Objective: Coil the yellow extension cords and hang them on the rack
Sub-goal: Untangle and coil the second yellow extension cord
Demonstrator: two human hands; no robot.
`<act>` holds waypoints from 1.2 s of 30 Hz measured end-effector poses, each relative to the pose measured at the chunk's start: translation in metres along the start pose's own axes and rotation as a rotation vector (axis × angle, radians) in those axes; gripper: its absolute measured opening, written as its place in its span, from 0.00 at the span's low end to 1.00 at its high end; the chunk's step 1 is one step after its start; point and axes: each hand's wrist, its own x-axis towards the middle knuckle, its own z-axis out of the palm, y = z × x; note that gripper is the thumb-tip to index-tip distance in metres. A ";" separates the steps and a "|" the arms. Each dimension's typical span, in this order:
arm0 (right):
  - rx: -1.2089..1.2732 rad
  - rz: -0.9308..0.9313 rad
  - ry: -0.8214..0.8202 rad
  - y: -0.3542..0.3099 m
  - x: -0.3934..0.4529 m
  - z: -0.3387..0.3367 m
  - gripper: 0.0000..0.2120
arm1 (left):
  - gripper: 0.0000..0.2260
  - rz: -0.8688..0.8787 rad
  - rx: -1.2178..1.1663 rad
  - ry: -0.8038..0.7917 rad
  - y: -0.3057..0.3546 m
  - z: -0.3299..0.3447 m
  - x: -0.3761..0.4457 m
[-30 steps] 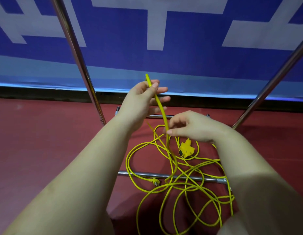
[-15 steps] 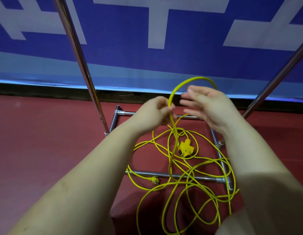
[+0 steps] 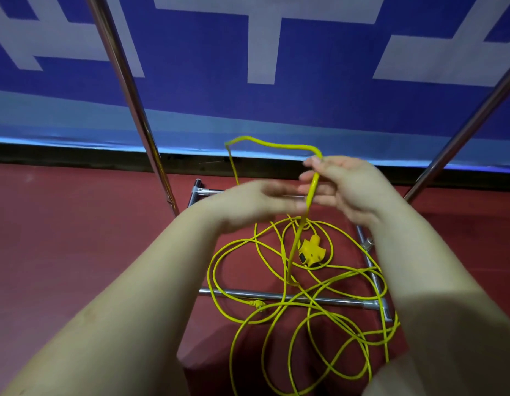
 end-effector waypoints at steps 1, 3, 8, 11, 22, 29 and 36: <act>0.157 0.007 0.046 -0.001 0.002 -0.001 0.06 | 0.14 -0.017 0.072 -0.150 -0.001 0.005 -0.002; 0.392 0.010 0.114 -0.004 0.004 -0.002 0.06 | 0.12 -0.018 0.073 -0.240 -0.003 0.012 -0.003; 0.325 -0.031 0.022 -0.003 0.005 -0.002 0.06 | 0.09 0.117 -0.056 0.131 -0.003 0.009 0.006; -0.335 0.011 -0.122 0.007 0.001 -0.005 0.18 | 0.08 0.170 -0.373 0.424 0.003 0.002 0.010; -0.693 -0.179 -0.088 0.017 0.003 0.006 0.04 | 0.07 0.173 -0.611 0.524 0.010 -0.010 0.008; 0.210 -0.085 0.131 -0.001 0.005 0.003 0.07 | 0.05 -0.036 0.111 0.027 -0.011 0.009 0.005; -0.282 -0.102 -0.051 0.009 0.005 -0.001 0.15 | 0.08 0.148 -0.023 0.360 -0.006 0.007 0.015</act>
